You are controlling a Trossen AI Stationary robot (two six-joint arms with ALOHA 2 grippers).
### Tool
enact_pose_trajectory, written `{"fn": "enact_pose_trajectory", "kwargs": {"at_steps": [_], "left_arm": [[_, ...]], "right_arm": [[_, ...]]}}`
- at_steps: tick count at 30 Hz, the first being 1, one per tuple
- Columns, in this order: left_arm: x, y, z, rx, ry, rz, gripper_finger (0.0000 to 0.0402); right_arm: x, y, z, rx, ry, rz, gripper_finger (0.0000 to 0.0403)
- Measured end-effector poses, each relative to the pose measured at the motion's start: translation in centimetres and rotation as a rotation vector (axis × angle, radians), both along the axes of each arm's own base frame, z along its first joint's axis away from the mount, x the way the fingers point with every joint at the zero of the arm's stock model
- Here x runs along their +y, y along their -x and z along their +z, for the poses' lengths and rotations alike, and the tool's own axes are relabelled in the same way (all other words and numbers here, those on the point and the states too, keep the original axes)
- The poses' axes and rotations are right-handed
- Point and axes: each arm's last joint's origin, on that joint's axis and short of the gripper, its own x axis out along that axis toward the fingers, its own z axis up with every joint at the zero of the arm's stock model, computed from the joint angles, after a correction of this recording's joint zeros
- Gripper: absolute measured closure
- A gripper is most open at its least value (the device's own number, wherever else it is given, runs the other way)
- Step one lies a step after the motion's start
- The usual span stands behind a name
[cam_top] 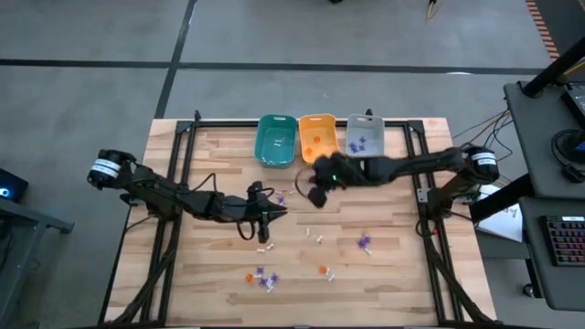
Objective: Sort Halloween decoration
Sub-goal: Put the purple spider toy into the gray bin
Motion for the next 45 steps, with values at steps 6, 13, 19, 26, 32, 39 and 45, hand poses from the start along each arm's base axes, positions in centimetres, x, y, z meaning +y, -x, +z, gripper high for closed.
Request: {"fn": "enact_pose_trajectory", "kwargs": {"at_steps": [6,13,19,26,32,39,45], "left_arm": [[0.0,0.0,0.0,0.002,0.0,0.0,0.0363],[0.0,0.0,-0.1,0.007,-0.002,0.0,0.0363],[0.0,0.0,-0.1,0.008,-0.002,0.0,0.0363],[0.0,0.0,-0.1,0.008,-0.003,0.001,0.0363],[0.0,0.0,-0.1,0.008,-0.003,0.002,0.0363],[0.0,0.0,-0.1,0.008,-0.003,0.002,0.0363],[0.0,0.0,-0.2,0.009,-0.003,0.002,0.0363]], "right_arm": [[-5.1,0.9,3.4,0.129,0.12,-0.105,0.0394],[-11.5,4.0,4.9,0.245,0.127,-0.258,0.0394],[-16.3,8.2,3.5,0.366,0.059,-0.433,0.0394],[-18.9,12.0,0.7,0.451,-0.017,-0.553,0.0394],[-19.1,13.6,-2.0,0.494,-0.048,-0.582,0.0394],[-18.8,13.9,-3.3,0.51,-0.053,-0.59,0.0391],[-18.8,13.9,-3.4,0.499,-0.052,-0.6,0.0355]]}}
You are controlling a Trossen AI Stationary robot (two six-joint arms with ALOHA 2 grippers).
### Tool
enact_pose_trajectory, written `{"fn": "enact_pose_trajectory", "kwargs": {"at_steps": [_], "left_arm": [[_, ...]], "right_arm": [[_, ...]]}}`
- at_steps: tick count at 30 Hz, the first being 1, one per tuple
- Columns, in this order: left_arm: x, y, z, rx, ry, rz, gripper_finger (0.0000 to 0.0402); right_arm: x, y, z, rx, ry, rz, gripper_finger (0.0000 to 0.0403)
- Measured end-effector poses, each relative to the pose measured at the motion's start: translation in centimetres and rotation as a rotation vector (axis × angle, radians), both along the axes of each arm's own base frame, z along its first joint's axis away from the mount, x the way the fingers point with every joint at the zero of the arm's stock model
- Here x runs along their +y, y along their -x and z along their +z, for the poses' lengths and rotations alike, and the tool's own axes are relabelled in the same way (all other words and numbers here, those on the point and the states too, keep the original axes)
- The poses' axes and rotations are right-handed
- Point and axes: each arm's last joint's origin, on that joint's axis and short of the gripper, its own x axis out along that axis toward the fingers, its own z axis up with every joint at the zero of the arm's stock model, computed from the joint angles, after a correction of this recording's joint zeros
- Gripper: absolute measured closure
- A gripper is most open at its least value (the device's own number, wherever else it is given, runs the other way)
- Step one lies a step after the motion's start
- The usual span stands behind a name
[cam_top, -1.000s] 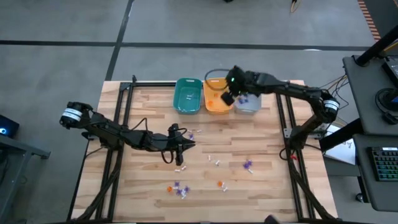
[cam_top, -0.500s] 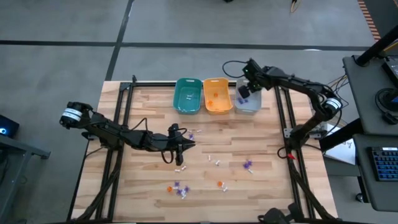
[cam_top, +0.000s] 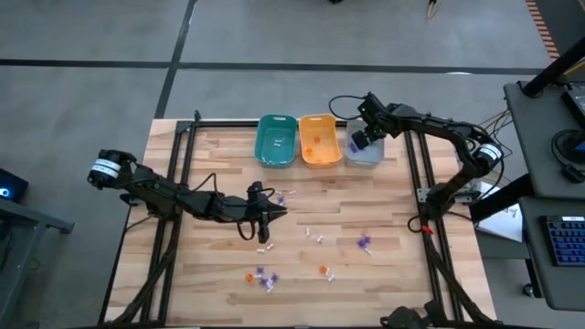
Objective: Sort Halloween decoration
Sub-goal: Put the purple spider toy into the gray bin, then put the white bone toy into the blue bin
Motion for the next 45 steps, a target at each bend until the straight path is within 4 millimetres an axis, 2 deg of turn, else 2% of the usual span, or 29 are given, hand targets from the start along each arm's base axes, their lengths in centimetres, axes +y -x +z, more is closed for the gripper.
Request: {"fn": "enact_pose_trajectory", "kwargs": {"at_steps": [6,13,21,27,31,36,41,45], "left_arm": [[0.0,0.0,0.0,0.0,0.0,0.0,0.0363],[0.0,0.1,-0.2,0.023,-0.005,0.0,0.0363],[0.1,0.2,-0.6,0.058,-0.013,0.0,0.0363],[0.1,0.2,-0.6,0.063,-0.015,0.0,0.0363],[0.1,0.3,-0.8,0.082,-0.02,0.0,0.0363],[0.1,0.5,-1.2,0.126,-0.014,0.006,0.0363],[0.3,0.7,-1.7,0.182,-0.02,0.015,0.0363],[0.9,0.9,-2.1,0.245,-0.044,0.029,0.0363]], "right_arm": [[-0.1,-0.1,0.4,-0.015,0.012,-0.007,0.0314],[1.1,-0.4,2.7,-0.073,0.072,0.029,0.0315],[5.9,-1.0,6.8,-0.216,0.173,0.146,0.033],[10.6,-1.3,8.1,-0.345,0.229,0.285,0.0335],[13.6,-1.7,7.4,-0.454,0.266,0.403,0.0335],[16.8,-2.2,4.4,-0.579,0.305,0.555,0.0335],[19.3,-2.2,1.3,-0.673,0.322,0.67,0.0335],[20.7,-2.1,0.1,-0.772,0.361,0.739,0.0335]]}}
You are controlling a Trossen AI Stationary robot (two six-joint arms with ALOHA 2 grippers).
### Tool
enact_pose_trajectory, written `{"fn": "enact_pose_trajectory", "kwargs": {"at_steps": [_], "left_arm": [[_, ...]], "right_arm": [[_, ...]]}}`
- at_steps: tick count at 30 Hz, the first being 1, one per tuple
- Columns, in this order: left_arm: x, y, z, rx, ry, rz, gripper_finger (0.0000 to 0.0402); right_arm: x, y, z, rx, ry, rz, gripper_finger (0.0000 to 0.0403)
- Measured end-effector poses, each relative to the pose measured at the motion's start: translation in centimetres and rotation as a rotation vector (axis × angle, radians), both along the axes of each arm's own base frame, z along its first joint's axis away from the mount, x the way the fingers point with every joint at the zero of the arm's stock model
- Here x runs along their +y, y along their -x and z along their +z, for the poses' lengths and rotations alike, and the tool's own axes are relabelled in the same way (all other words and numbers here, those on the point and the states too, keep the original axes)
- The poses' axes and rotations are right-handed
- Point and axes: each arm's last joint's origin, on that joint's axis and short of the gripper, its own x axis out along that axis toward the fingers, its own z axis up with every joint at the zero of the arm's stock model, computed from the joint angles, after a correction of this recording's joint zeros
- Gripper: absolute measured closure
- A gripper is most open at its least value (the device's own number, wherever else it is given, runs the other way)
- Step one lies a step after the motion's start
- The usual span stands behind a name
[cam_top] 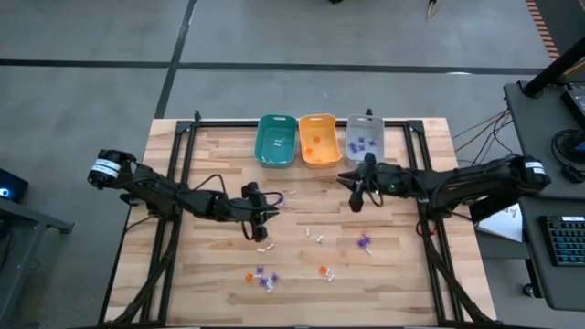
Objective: Sort Halloween decoration
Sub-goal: Put the white bone toy into the blue bin
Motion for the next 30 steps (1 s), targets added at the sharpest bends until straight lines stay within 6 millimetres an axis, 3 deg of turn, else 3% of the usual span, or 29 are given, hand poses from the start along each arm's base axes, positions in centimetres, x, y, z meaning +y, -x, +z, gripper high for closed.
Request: {"fn": "enact_pose_trajectory", "kwargs": {"at_steps": [6,13,23,30], "left_arm": [[0.2,0.3,-0.7,0.093,-0.115,-0.068,0.0363],[0.2,0.2,-0.6,0.086,-0.115,-0.067,0.0363],[0.1,-0.2,-2.0,0.103,-0.093,-0.049,0.036],[0.0,-0.9,-3.4,0.114,-0.112,-0.022,0.0328]], "right_arm": [[1.3,0.3,-0.8,-0.141,0.062,0.078,0.0335],[1.9,0.5,-1.1,-0.154,0.06,0.107,0.0335],[1.9,-0.6,1.6,-0.206,0.173,0.136,0.0335],[1.9,-0.8,2.2,-0.215,0.187,0.138,0.0335]]}}
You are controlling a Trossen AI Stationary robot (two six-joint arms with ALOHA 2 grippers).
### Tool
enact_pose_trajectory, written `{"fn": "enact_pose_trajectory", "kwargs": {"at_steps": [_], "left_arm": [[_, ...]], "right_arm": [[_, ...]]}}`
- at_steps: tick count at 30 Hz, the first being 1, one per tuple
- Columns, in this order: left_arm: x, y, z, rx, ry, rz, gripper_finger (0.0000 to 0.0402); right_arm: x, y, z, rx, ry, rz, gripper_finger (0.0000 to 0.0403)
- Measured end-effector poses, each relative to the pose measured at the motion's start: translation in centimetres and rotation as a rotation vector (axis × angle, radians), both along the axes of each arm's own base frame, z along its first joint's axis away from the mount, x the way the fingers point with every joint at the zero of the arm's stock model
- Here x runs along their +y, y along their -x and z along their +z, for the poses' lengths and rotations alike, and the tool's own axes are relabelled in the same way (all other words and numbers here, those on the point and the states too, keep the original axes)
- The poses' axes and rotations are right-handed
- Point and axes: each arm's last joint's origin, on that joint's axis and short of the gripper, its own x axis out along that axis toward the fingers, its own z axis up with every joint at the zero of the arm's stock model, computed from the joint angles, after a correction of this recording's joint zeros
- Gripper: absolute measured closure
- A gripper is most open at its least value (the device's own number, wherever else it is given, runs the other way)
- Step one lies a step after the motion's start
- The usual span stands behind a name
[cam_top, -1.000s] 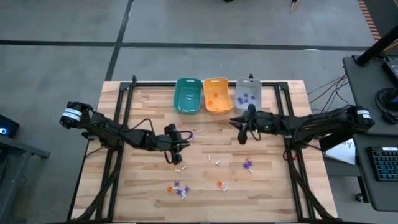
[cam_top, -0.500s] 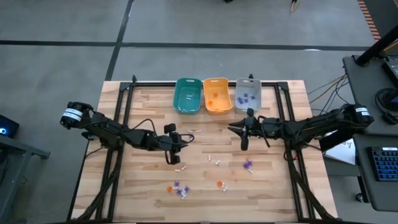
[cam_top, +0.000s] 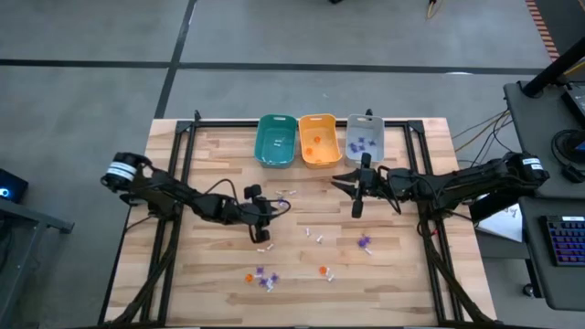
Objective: Sort Halloween decoration
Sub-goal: Put the white bone toy into the blue bin
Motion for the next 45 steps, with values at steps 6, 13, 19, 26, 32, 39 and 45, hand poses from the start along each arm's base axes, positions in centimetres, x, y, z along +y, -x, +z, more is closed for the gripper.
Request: {"fn": "enact_pose_trajectory", "kwargs": {"at_steps": [6,13,19,26,32,39,45], "left_arm": [[0.3,0.2,-0.4,0.048,-0.114,0.009,0.0295],[1.8,0.0,-0.2,0.106,-0.228,-0.067,0.0291],[4.6,-0.2,-0.3,0.141,-0.207,-0.133,0.0304],[7.1,-0.1,-0.5,0.163,-0.211,-0.215,0.0313],[8.3,-0.1,-0.6,0.171,-0.233,-0.208,0.0313],[8.8,-0.3,-1.2,0.15,-0.208,-0.246,0.0313],[9.4,-0.4,-2.2,0.172,-0.201,-0.23,0.0313]], "right_arm": [[0.0,0.1,-0.2,0.002,-0.04,-0.004,0.0335],[0.0,0.1,-0.3,0.008,-0.04,-0.005,0.0335],[0.0,0.1,-0.6,0.034,-0.052,-0.007,0.0335],[0.0,0.1,-0.8,0.054,-0.063,-0.009,0.0335],[0.0,-0.1,-1.2,0.073,-0.063,-0.01,0.0335],[0.0,-0.4,-1.8,0.101,-0.07,-0.012,0.0335],[0.0,-0.7,-1.8,0.105,-0.072,-0.013,0.0335]]}}
